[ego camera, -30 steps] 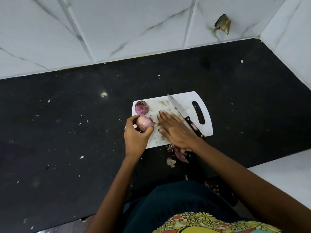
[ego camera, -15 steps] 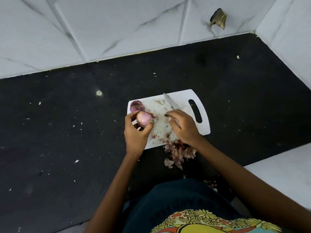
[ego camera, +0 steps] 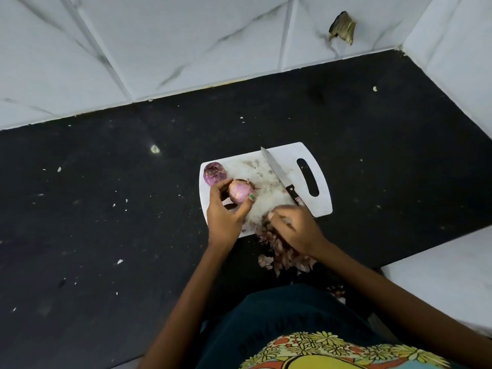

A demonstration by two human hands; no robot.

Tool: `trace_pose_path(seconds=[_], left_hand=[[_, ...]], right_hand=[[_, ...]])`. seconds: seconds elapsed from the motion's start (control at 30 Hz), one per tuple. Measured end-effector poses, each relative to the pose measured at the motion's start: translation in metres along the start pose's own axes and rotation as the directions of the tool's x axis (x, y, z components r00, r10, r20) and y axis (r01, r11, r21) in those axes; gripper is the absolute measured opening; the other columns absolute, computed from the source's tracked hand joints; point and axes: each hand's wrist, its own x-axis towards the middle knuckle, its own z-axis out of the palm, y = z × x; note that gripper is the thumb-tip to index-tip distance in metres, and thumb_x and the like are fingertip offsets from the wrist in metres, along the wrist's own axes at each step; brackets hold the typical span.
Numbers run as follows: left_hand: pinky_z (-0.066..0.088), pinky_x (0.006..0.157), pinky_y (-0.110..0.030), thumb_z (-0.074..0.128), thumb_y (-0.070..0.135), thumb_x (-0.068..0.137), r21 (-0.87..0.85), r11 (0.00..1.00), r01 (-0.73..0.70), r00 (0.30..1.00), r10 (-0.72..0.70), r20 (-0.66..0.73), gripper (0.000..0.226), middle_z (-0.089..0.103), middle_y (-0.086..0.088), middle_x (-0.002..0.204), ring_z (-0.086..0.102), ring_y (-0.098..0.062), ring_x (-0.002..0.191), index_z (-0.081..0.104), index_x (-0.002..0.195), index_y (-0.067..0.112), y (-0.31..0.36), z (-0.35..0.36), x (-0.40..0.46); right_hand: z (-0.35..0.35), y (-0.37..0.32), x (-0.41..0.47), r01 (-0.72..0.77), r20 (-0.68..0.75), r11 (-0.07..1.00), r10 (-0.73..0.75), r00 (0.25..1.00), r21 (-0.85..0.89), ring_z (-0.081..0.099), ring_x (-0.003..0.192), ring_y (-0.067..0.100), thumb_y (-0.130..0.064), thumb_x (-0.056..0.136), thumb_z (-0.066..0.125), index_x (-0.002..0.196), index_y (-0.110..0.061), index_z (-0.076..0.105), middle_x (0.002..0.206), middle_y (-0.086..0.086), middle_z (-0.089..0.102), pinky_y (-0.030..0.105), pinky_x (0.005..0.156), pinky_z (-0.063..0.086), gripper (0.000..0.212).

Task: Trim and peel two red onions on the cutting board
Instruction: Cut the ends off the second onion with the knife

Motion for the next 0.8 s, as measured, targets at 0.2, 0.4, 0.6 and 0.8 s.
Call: trace_pose_path(seconds=[0.2,0.4,0.6,0.8], left_hand=[[0.050,0.078,-0.012,0.077,0.011,0.079,0.007,1.000,-0.030,0.994,0.030,0.108,0.052,0.059,0.008,0.115,0.057,-0.003,0.106,0.052,0.124,0.015,0.000,0.012,-0.003],[0.053,0.090,-0.026,0.076,0.009,0.078,0.053,0.998,-0.031,0.988,0.023,0.154,0.054,0.057,0.018,0.115,0.056,0.005,0.107,0.051,0.124,0.019,-0.001,0.019,-0.002],[0.053,0.089,-0.022,0.077,0.015,0.078,0.067,0.998,-0.015,0.982,0.002,0.190,0.057,0.058,0.013,0.118,0.058,0.000,0.107,0.050,0.127,0.023,-0.002,0.017,0.000],[0.049,0.093,-0.018,0.080,0.023,0.077,0.161,0.984,-0.073,0.974,0.036,0.222,0.064,0.057,0.007,0.127,0.057,-0.008,0.113,0.051,0.134,0.021,-0.006,0.015,0.004]], right_hand=[[-0.025,-0.008,0.031,-0.210,-0.423,0.965,0.127,0.897,-0.156,0.058,0.085,0.017,-0.015,0.087,0.058,0.094,-0.007,0.067,0.092,0.004,0.063,0.031,0.070,0.048,0.014],[-0.034,0.006,0.027,-0.462,-0.218,0.751,0.408,0.886,-0.472,0.044,0.113,0.031,-0.029,0.085,0.062,0.123,-0.011,0.048,0.120,0.012,0.045,0.040,0.089,0.040,0.044],[-0.029,0.009,0.017,-0.414,-0.150,0.817,0.387,0.910,-0.402,0.054,0.098,0.030,-0.018,0.090,0.059,0.115,-0.005,0.048,0.110,0.015,0.050,0.034,0.074,0.041,0.031],[-0.038,0.006,0.033,-0.523,-0.083,0.804,0.523,0.848,-0.284,0.050,0.069,0.025,-0.018,0.093,0.046,0.100,-0.004,0.043,0.081,0.009,0.048,0.033,0.056,0.031,0.015]])
